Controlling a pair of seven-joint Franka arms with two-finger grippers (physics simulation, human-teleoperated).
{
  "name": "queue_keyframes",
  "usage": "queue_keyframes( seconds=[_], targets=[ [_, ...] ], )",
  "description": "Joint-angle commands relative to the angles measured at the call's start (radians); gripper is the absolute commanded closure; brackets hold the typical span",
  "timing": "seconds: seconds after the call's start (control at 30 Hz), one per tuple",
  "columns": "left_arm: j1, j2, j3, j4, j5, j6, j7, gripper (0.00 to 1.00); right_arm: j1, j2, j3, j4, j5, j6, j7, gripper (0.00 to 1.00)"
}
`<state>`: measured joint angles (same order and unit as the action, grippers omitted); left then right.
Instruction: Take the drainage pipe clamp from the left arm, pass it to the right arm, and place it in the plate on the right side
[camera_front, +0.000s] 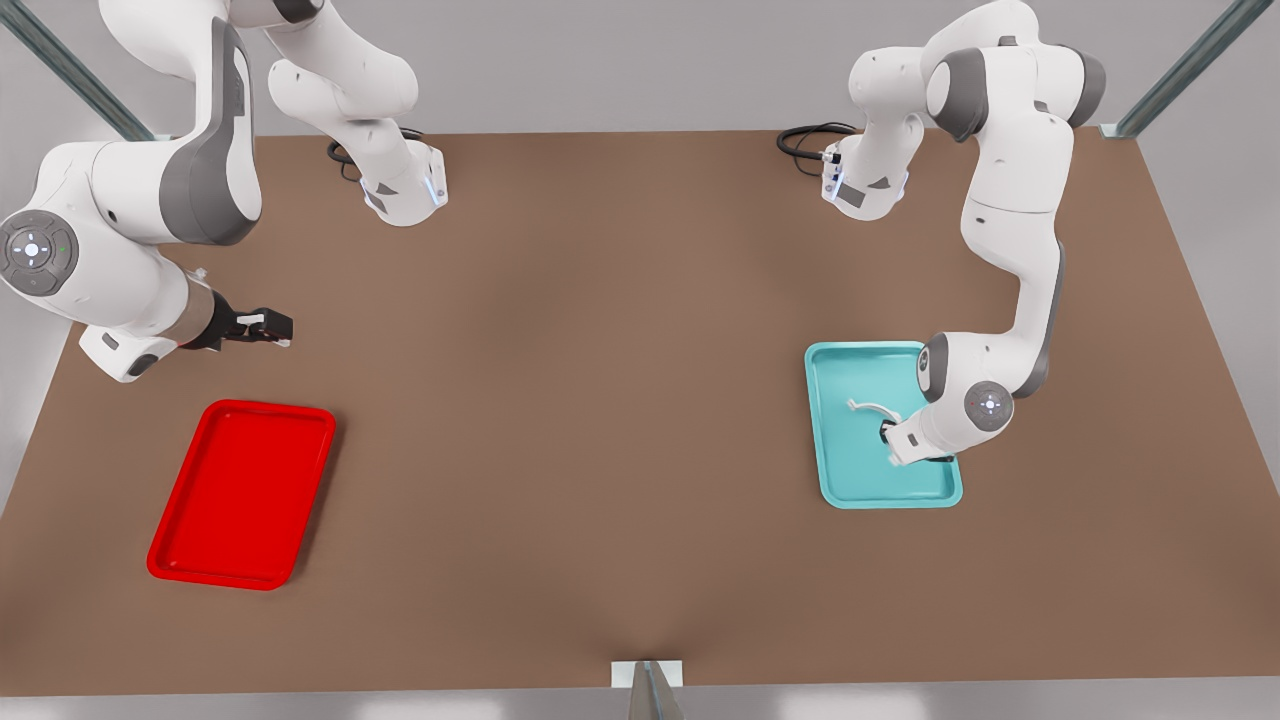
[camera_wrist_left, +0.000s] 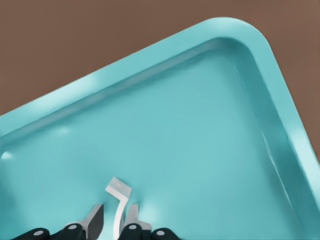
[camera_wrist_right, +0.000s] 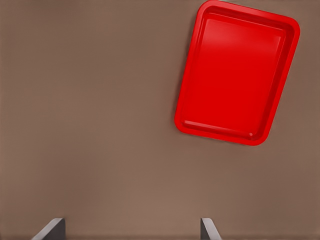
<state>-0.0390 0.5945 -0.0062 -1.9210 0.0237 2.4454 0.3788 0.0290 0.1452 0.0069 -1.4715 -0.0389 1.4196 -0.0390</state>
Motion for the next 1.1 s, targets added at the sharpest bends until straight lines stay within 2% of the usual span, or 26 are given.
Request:
queue_keyframes(
  seconds=[0.0, 0.57, 0.6, 0.63, 0.87, 0.97, 1.07],
  targets=[
    [-0.001, -0.001, 0.000, 0.000, -0.001, 0.001, 0.111, 0.67, 0.000, -0.001, -0.001, 0.000, 0.001, -0.001, -0.002, 0.00],
    [-0.007, 0.013, 0.000, 0.005, 0.002, 0.003, 0.111, 0.67, 0.000, -0.001, 0.001, -0.004, 0.001, -0.001, -0.002, 0.00],
    [-0.007, 0.013, 0.000, 0.007, 0.001, 0.003, 0.109, 0.71, 0.000, -0.001, 0.001, -0.004, 0.001, -0.001, -0.002, 0.00],
    [-0.007, 0.013, 0.000, 0.007, -0.001, 0.003, 0.101, 0.79, 0.000, -0.001, -0.001, -0.004, 0.001, -0.001, -0.002, 0.00],
    [-0.012, 0.016, 0.006, 0.014, -0.001, -0.003, 0.103, 0.79, 0.000, -0.003, 0.001, -0.004, 0.001, -0.001, -0.002, 0.00],
    [-0.013, 0.001, 0.008, 0.062, 0.001, -0.127, 0.089, 0.79, 0.000, -0.003, 0.001, -0.004, 0.001, -0.001, -0.002, 0.00],
    [-0.013, -0.013, 0.008, 0.069, -0.002, -0.157, 0.086, 0.79, 0.000, 0.000, 0.001, -0.004, 0.001, 0.001, -0.002, 0.00]
  ],
)
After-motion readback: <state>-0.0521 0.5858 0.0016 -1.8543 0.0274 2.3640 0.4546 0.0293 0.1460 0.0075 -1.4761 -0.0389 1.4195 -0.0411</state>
